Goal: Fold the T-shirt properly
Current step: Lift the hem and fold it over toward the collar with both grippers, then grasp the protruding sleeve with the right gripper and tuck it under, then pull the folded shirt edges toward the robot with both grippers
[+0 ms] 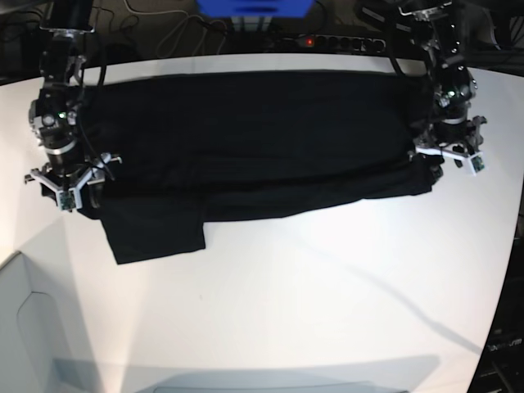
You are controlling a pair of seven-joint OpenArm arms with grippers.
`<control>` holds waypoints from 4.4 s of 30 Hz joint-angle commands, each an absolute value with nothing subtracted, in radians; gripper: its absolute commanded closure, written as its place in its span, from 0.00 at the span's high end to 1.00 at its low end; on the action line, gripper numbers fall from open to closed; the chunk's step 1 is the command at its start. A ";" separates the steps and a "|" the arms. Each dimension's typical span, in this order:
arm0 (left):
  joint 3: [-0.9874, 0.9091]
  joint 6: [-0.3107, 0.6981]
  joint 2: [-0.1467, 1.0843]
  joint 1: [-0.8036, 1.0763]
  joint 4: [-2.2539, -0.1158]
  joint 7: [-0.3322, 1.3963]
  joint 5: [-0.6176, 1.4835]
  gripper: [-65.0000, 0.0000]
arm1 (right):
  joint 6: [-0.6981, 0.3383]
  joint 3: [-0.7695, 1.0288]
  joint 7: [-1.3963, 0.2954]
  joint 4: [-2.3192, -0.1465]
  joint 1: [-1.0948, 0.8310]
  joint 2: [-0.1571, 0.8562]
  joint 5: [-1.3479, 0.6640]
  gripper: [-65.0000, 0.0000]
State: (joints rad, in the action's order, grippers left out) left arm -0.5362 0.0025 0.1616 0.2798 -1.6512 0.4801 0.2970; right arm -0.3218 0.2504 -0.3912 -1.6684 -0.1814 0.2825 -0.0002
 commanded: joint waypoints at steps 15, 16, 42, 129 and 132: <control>-0.490 0.005 0.182 0.176 -1.549 0.455 0.300 0.52 | -0.320 0.254 -0.366 -1.679 -0.165 0.297 -0.002 0.51; -0.487 0.005 0.182 0.176 -1.546 0.455 0.300 0.52 | -0.320 0.254 -0.366 -1.679 -0.165 0.297 -0.002 0.51; -0.489 0.005 0.176 0.143 -1.521 0.455 0.298 0.00 | -0.320 0.257 -0.426 -1.709 -0.087 0.298 -0.001 0.52; -0.553 0.005 0.183 0.378 -1.880 0.450 0.300 0.00 | -0.473 0.335 -0.550 -2.032 -0.404 0.232 -0.005 0.00; -0.552 0.005 0.199 0.392 -1.880 0.450 0.300 0.00 | -0.565 0.338 -0.512 -2.034 -0.463 0.216 -0.005 0.00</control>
